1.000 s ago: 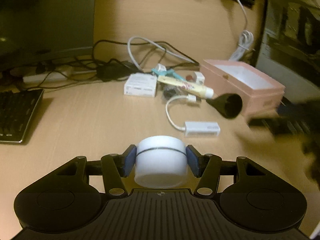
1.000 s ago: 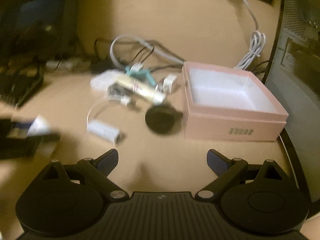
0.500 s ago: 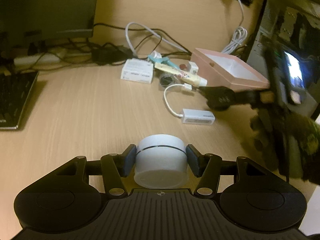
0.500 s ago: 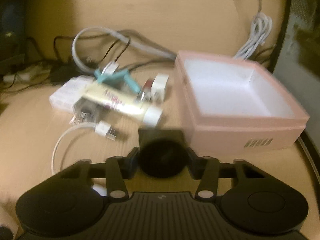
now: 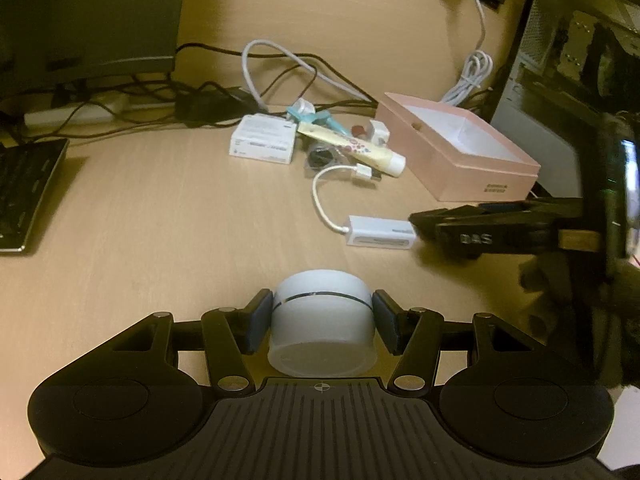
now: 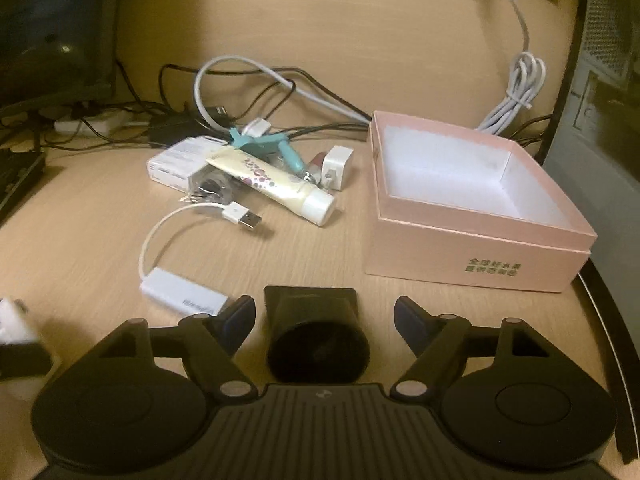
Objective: Organize rigid objects
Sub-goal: 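Lift the white container with the left gripper while the right gripper grasps the black round cup, then carry the white container over the pink box and open the left gripper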
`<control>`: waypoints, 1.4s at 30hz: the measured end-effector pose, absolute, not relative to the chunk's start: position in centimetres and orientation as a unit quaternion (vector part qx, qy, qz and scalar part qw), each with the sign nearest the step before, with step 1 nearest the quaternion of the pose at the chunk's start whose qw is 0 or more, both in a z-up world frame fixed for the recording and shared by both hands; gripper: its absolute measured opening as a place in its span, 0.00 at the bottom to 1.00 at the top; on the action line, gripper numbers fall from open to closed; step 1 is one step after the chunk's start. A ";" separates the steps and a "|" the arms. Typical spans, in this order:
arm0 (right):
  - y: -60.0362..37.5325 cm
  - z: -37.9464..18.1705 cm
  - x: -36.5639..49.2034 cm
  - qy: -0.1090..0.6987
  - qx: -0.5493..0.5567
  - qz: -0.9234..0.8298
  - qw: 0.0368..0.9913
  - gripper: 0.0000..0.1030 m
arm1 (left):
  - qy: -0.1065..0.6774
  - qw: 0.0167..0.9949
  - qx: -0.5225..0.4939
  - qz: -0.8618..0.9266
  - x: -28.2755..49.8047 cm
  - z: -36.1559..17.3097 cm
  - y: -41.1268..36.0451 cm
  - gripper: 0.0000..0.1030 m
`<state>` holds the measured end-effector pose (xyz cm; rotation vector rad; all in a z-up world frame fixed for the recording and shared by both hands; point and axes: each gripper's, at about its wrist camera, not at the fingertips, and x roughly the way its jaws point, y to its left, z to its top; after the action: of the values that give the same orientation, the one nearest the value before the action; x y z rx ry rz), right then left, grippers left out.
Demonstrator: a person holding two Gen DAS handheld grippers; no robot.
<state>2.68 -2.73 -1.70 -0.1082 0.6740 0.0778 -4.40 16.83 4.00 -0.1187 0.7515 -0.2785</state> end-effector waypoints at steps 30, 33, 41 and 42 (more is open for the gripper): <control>-15.0 4.3 -9.9 0.296 -0.044 0.046 0.953 0.45 | 0.195 0.948 -0.090 -0.236 12.1 14.7 -4.1 0.57; -14.9 4.6 -10.1 0.287 -0.059 0.049 0.955 0.45 | 0.248 0.940 -0.075 -0.222 13.5 12.6 -5.2 0.56; -15.5 4.3 -8.8 0.300 -0.062 0.043 0.951 0.45 | 0.258 0.940 -0.139 -0.177 7.6 10.4 1.8 0.56; -15.6 4.5 -8.2 0.300 -0.059 0.045 0.951 0.45 | 0.273 0.937 -0.149 -0.160 6.6 10.0 3.1 0.56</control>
<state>-8.18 -15.59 4.50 -0.1191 0.6107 0.0916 6.61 3.09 9.97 -0.3041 0.5571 -0.3267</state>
